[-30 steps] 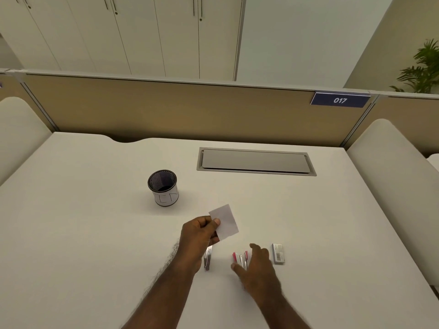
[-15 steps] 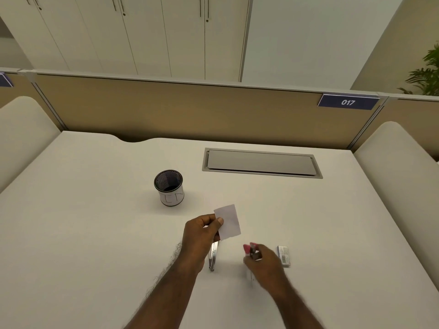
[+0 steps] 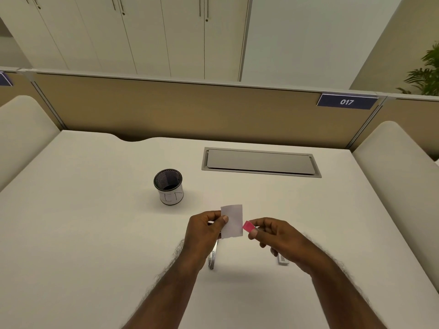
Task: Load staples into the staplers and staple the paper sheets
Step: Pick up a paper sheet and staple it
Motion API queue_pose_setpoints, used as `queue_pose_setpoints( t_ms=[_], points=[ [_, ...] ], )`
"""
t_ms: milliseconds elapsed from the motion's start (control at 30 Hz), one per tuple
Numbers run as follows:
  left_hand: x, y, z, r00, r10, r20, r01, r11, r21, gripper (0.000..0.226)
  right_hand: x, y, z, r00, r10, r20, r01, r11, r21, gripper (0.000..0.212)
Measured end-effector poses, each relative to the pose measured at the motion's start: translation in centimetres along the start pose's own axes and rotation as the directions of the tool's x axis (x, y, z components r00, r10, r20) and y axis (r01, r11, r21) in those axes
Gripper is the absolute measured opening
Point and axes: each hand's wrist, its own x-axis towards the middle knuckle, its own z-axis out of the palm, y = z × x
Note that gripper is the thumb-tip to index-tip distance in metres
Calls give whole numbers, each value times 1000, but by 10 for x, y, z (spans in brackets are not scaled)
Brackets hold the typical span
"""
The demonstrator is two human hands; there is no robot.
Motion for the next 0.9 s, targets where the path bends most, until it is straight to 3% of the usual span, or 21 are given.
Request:
queue_pose_setpoints(
  t_ms=[233, 600, 900],
  points=[
    [-2, 2, -2, 999, 7, 34, -8, 999, 51, 15, 1, 4, 0, 997, -18, -76, 13, 998, -60, 20],
    [-12, 7, 2, 981, 7, 194, -32, 992, 125, 15, 0, -1, 1, 995, -94, 18, 96, 990, -99, 21],
    [-16, 6, 1, 974, -10, 228, -20, 991, 129, 14, 2, 1, 7, 996, -87, -28, 84, 991, -101, 17]
  ],
)
